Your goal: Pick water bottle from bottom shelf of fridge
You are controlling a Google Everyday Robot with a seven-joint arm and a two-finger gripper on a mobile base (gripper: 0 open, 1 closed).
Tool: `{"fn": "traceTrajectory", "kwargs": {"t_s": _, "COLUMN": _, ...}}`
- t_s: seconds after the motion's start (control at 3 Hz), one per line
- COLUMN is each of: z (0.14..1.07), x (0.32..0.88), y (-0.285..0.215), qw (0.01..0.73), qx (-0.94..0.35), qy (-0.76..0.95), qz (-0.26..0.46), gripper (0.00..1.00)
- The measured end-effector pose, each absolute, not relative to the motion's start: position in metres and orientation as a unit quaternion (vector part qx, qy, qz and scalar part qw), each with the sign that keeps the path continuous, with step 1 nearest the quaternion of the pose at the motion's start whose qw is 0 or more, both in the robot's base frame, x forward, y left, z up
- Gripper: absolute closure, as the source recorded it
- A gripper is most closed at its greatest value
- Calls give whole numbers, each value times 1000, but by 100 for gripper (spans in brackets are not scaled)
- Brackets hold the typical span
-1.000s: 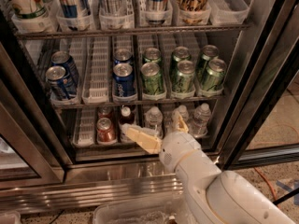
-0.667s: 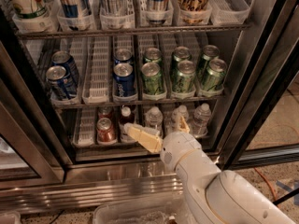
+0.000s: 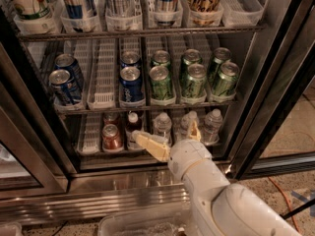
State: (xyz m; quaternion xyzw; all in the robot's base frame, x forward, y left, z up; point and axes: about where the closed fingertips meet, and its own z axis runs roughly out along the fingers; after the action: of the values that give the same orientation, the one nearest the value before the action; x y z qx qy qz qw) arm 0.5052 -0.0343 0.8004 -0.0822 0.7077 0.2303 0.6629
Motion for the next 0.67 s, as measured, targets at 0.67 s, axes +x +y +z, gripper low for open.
{"fn": "traceTrajectory", "kwargs": {"t_s": 0.67, "z": 743, "x": 513, "y": -49, "qw": 704, "qx": -80, "qy": 701, "qz": 84, "gripper": 0}}
